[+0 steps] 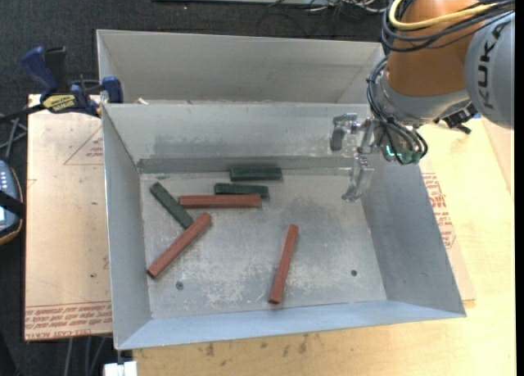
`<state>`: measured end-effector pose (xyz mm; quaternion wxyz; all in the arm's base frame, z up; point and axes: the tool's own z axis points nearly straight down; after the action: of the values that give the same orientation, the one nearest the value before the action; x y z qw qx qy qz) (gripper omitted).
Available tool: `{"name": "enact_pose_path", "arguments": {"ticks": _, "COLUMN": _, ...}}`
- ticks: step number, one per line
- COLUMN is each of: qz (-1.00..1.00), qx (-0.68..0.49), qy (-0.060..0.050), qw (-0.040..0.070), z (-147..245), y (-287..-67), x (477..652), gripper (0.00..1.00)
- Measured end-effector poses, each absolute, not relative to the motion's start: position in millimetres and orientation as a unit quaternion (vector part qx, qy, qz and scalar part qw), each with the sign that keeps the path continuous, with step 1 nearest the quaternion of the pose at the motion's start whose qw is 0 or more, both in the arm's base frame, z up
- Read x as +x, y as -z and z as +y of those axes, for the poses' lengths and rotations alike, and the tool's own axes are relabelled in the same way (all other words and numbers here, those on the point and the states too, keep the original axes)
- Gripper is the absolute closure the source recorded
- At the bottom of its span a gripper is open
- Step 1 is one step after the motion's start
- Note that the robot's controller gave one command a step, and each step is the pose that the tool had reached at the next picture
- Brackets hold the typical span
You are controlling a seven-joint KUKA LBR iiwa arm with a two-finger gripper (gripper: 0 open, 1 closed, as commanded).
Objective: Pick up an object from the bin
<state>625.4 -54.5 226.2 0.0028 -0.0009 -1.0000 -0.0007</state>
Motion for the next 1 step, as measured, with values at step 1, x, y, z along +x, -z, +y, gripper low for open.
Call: {"name": "enact_pose_path", "arguments": {"ticks": 1, "qz": -1.0, "qx": 0.0, "qy": 0.0, "qw": -0.001, "z": -54.4, "y": -231.1, "x": 626.9, "gripper": 0.0}}
